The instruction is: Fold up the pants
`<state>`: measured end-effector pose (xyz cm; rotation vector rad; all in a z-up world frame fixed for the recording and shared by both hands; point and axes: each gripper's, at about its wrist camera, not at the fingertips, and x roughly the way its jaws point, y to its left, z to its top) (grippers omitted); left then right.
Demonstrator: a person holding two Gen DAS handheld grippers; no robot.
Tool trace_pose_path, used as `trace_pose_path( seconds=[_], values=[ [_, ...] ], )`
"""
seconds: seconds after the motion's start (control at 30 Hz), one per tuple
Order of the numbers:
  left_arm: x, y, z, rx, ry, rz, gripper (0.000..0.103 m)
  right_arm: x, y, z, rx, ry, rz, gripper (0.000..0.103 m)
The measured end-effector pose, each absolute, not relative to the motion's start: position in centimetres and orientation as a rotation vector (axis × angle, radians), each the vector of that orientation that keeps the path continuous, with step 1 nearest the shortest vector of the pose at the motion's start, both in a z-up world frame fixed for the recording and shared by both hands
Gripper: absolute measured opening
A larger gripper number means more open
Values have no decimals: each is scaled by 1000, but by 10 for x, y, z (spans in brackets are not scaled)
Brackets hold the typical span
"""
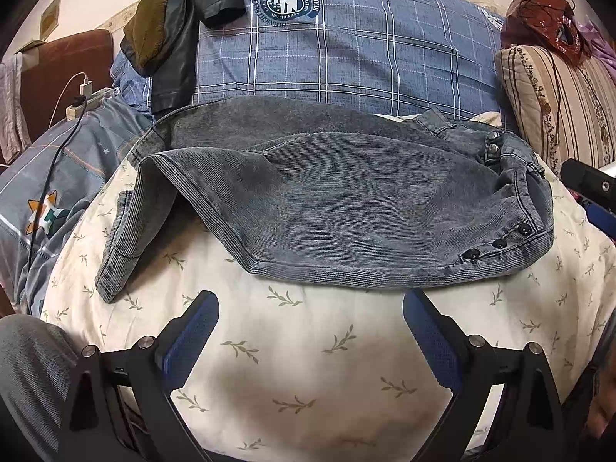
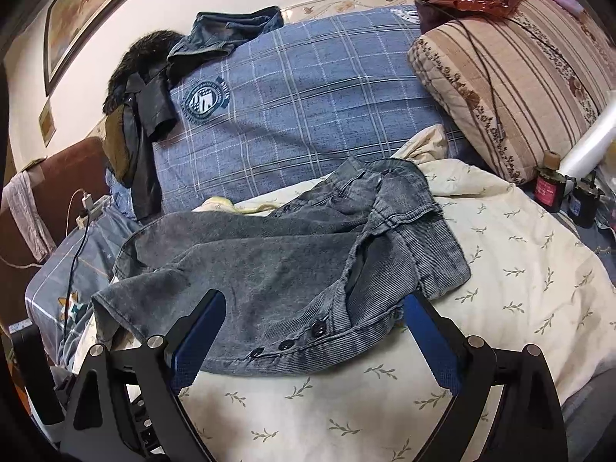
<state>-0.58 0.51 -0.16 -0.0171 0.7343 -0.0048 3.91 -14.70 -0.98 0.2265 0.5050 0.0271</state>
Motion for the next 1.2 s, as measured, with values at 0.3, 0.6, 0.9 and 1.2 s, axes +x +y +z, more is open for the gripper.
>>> trace_pose_path(
  seconds=[0.3, 0.6, 0.9, 1.2],
  values=[
    [-7, 5, -2, -22, 728, -10, 97, 37, -167, -5, 267, 476, -38, 95],
    [-10, 5, 0, -26, 721, -18, 97, 37, -174, -5, 285, 485, -49, 94],
    [-11, 5, 1, -26, 716, -22, 97, 38, -176, -7, 292, 496, -54, 93],
    [-13, 4, 2, -25, 709, -28, 97, 38, -174, -5, 287, 492, -49, 93]
  ],
)
